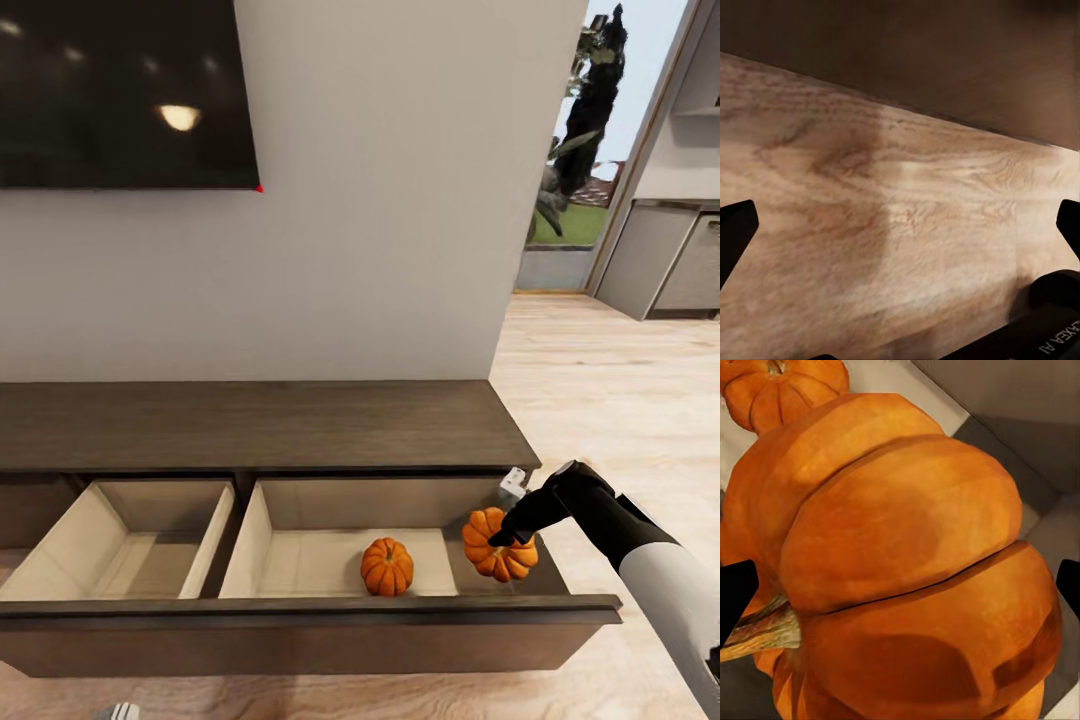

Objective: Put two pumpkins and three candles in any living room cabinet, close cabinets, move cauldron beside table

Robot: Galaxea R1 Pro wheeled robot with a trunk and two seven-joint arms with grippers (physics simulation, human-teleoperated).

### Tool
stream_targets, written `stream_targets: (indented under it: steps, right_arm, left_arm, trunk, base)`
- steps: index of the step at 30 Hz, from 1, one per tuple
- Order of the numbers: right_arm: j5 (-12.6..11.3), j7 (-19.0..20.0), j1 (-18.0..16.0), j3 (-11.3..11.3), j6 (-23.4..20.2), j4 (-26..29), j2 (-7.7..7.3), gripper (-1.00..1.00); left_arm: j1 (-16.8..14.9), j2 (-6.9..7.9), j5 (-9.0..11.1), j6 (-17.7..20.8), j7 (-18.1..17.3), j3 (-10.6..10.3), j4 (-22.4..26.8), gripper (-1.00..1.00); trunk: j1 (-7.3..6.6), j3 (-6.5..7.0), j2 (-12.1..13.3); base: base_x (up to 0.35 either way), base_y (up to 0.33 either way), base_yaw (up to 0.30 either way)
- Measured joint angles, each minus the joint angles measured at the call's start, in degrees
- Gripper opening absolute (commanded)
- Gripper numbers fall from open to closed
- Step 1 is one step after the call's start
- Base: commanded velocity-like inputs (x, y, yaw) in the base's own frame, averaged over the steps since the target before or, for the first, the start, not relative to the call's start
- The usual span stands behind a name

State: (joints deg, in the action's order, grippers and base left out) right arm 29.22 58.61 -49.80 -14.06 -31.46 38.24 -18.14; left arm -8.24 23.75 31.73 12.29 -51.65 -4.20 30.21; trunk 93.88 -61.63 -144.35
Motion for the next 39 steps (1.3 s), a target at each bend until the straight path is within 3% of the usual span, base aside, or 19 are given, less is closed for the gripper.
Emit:
stream_targets:
  steps: [9,21,26,28,30,34,39]
  right_arm:
    - [-0.12,0.0,0.01,0.06,0.14,-2.89,3.06,-1.0]
    - [-1.87,0.08,-0.01,1.09,5.11,-7.2,3.42,-1.0]
    - [-4.88,-0.55,-0.01,0.94,7.52,-11.21,3.43,-1.0]
    - [-5.57,-2.4,-0.02,0.86,8.49,-12.45,3.6,-1.0]
    - [-6.3,-6.82,0.0,0.9,10.88,-15.09,5.06,-1.0]
    - [-6.38,-10.99,-0.01,0.61,13.69,-19.38,6.63,-1.0]
    - [-6.57,-13.64,-0.02,0.65,14.57,-21.4,7.83,-1.0]
  left_arm:
    - [0.0,0.0,0.1,-0.06,-0.03,0.1,0.0,1.0]
    - [0.0,0.0,0.1,-0.13,-0.4,0.11,0.07,1.0]
    - [0.01,0.0,0.1,-0.16,-0.57,0.06,0.09,1.0]
    - [0.0,0.0,0.1,-0.16,-0.59,0.07,0.07,1.0]
    - [0.0,0.0,0.1,-0.23,-0.6,0.09,0.08,1.0]
    - [0.01,0.0,0.1,-0.24,-0.61,0.11,0.06,1.0]
    - [0.0,0.0,0.1,-0.25,-0.61,0.11,0.05,1.0]
  trunk:
    - [0.0,0.0,0.0]
    - [0.0,0.0,0.0]
    - [0.0,0.0,0.0]
    - [0.0,0.0,0.0]
    - [0.0,0.0,0.0]
    - [0.0,-0.01,0.0]
    - [-0.01,0.0,0.0]
  base:
    - [0.151,-0.002,0.0]
    - [0.005,0.0,0.0]
    - [0.0,0.0,0.0]
    - [0.0,0.0,0.0]
    - [0.0,0.0,0.0]
    - [0.047,0.0,0.0]
    - [0.139,0.0,0.0]
